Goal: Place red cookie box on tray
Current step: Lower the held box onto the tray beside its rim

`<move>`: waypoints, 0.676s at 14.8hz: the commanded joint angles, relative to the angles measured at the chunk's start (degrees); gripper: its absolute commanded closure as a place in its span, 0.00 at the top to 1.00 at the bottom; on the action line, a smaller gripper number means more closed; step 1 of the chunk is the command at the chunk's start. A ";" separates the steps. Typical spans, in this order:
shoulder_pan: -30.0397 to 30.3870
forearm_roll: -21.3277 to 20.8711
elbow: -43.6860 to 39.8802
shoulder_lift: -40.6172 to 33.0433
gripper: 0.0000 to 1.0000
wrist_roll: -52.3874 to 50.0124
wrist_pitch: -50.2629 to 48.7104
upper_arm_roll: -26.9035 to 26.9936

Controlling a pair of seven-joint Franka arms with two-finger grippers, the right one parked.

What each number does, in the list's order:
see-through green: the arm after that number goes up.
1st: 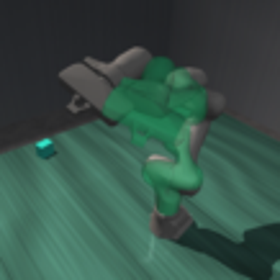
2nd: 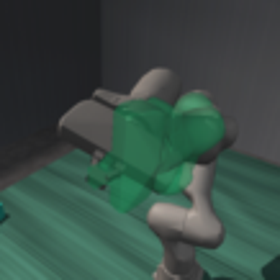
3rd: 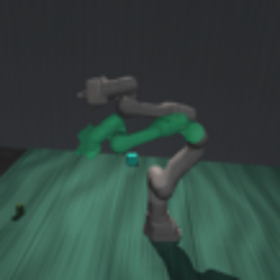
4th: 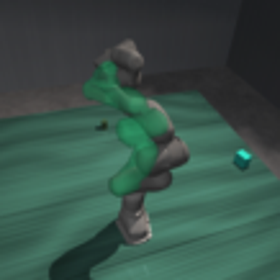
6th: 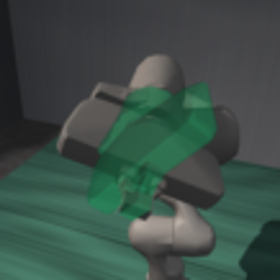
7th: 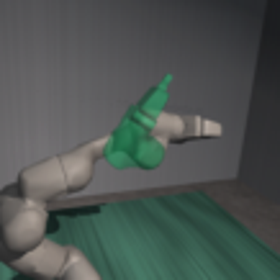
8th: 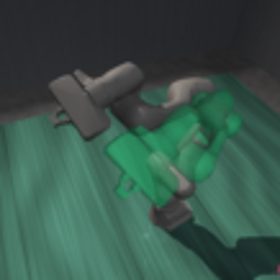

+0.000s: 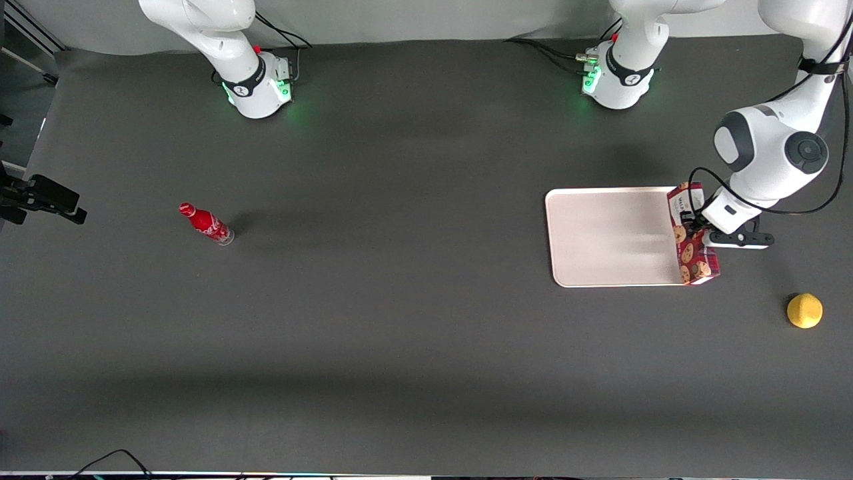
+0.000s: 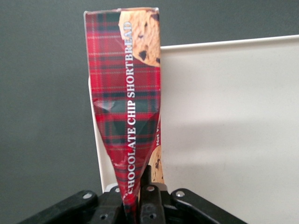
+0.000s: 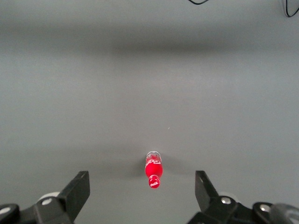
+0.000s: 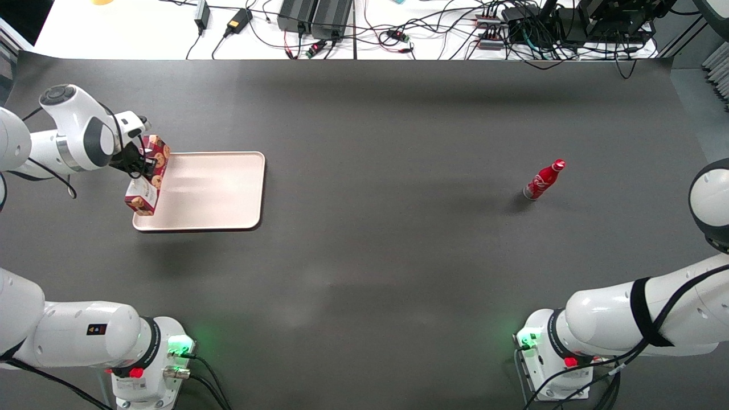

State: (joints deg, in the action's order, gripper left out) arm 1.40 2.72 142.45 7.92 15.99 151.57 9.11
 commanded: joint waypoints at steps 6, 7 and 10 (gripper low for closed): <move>-0.26 1.06 1.77 0.87 0.05 0.71 3.20 0.12; -0.26 1.15 1.69 0.87 0.42 0.71 3.20 0.12; -0.34 1.06 1.25 0.78 1.00 0.80 2.94 0.12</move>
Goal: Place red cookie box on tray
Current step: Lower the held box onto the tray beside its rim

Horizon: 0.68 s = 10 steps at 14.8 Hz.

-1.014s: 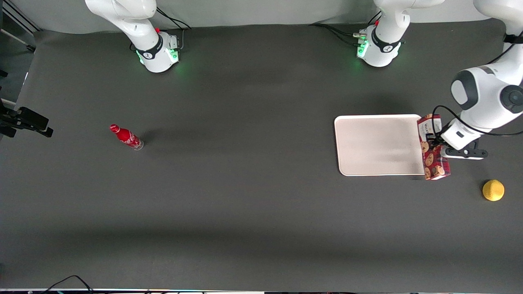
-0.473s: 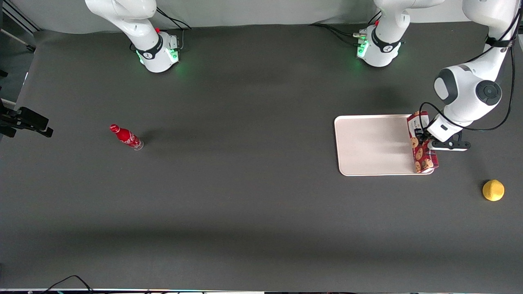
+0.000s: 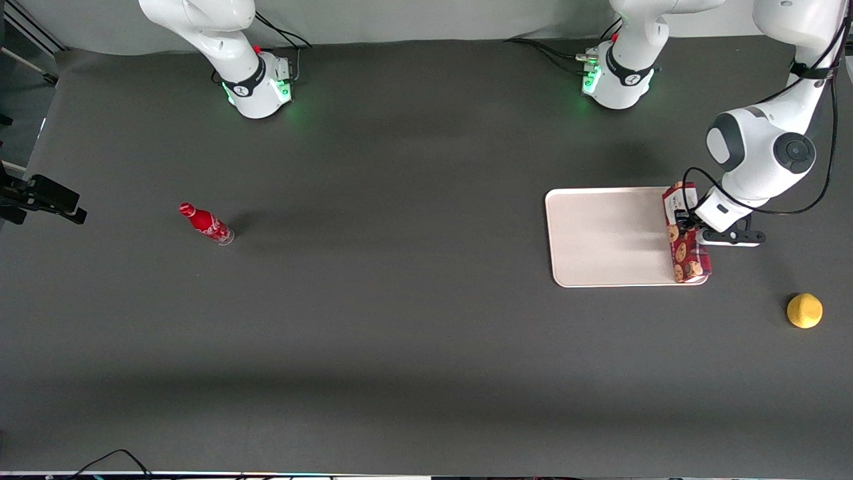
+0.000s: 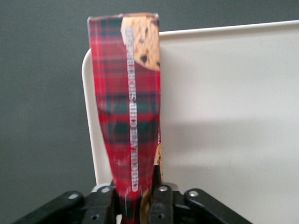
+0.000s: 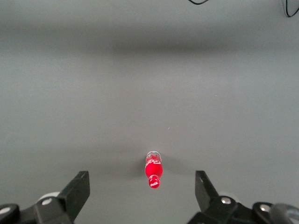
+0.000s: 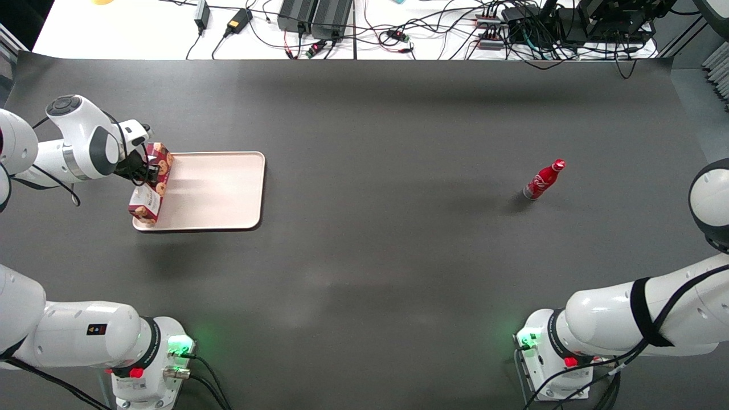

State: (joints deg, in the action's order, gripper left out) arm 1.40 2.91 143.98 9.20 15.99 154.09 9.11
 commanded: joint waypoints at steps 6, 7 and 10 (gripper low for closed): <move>-0.96 0.87 -9.13 -1.02 1.00 0.28 -10.96 0.12; -1.13 0.96 -12.38 -1.02 1.00 -0.34 -15.70 0.04; -1.40 0.87 -21.17 -0.76 1.00 -0.17 -24.34 0.04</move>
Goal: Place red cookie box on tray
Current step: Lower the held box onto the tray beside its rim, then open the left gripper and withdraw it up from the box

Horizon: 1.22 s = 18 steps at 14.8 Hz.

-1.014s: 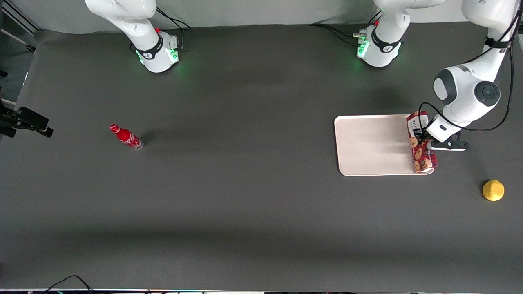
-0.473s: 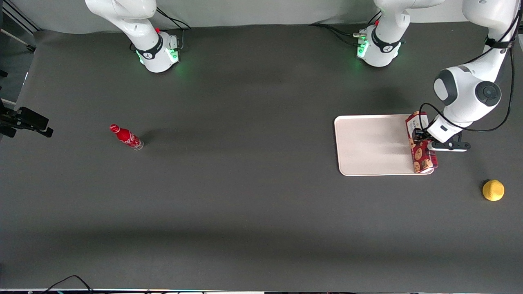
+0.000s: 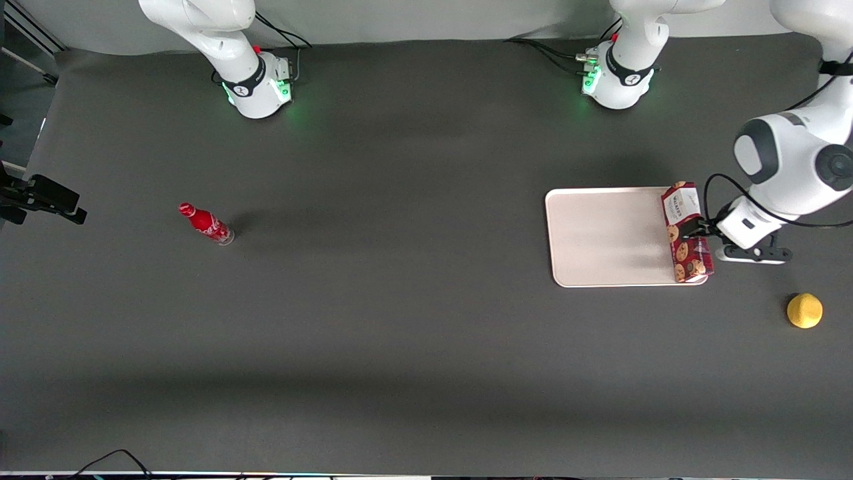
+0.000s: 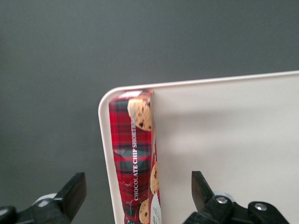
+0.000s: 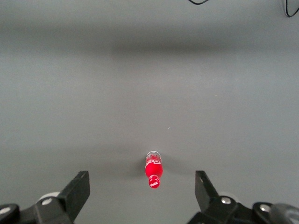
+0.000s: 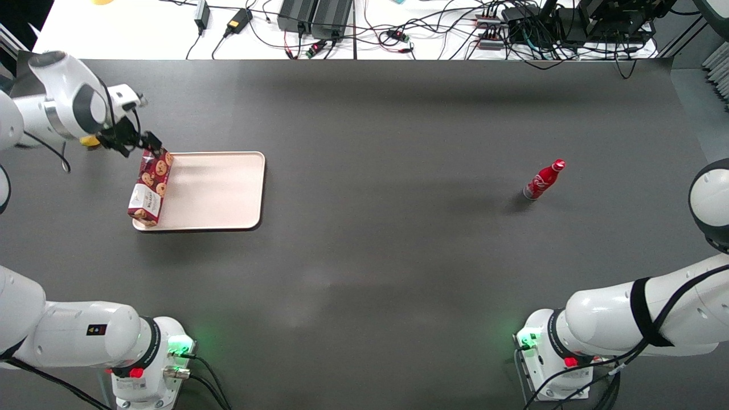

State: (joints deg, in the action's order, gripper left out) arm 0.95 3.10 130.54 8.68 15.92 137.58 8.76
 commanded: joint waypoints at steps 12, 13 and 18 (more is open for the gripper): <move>-2.00 -0.03 -38.76 -1.38 1.00 -8.01 -40.01 -5.24; -2.01 -0.11 -40.35 -1.91 1.00 -8.45 -41.24 -5.94; -1.66 -2.75 -41.25 -6.91 1.00 -9.50 -44.07 -9.01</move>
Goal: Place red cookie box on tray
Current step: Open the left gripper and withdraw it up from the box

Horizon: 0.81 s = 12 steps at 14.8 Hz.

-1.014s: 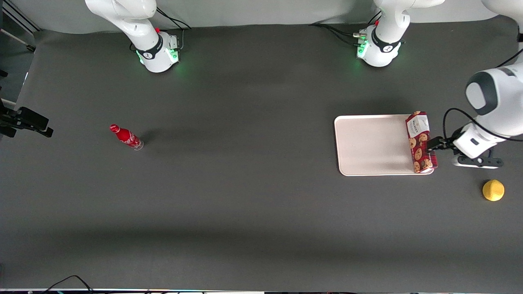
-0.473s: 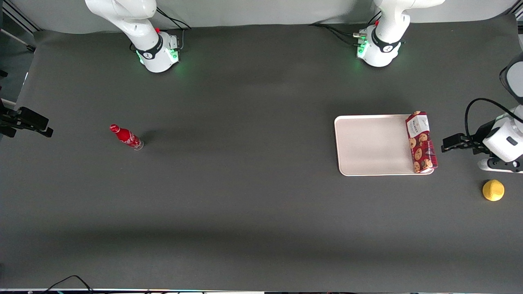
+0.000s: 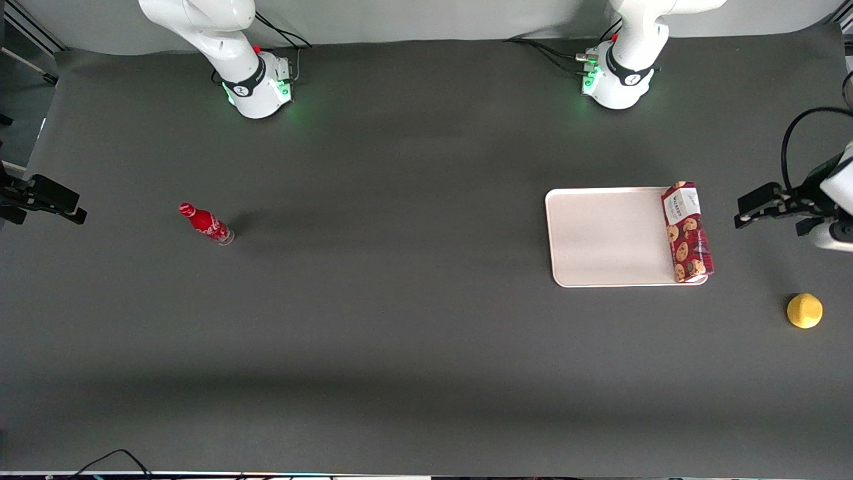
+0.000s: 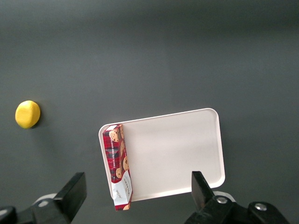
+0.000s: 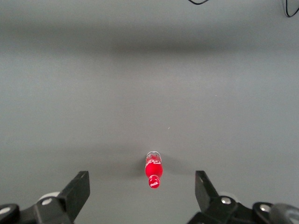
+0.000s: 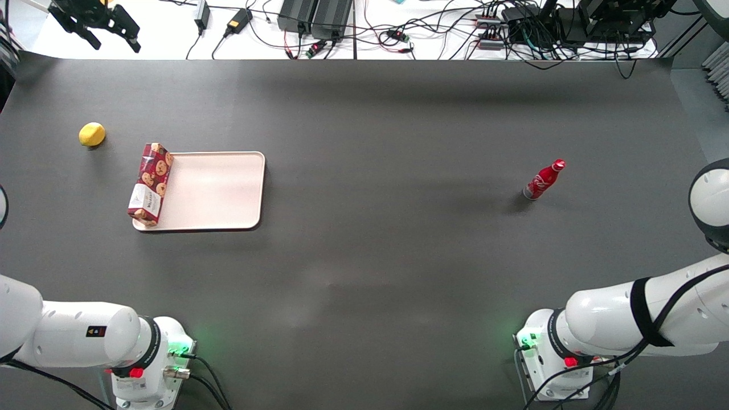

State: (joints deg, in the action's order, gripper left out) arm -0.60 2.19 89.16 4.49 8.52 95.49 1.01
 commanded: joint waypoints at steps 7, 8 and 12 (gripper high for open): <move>0.60 -2.27 0.93 -5.28 1.00 -2.46 -2.15 -1.98; 0.86 -2.27 0.93 -5.45 1.00 -2.46 -2.24 -1.98; 1.47 -2.10 1.01 -5.89 1.00 -7.11 -2.76 -1.98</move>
State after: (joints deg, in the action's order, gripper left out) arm 0.41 0.79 89.27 0.24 5.23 93.87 -0.45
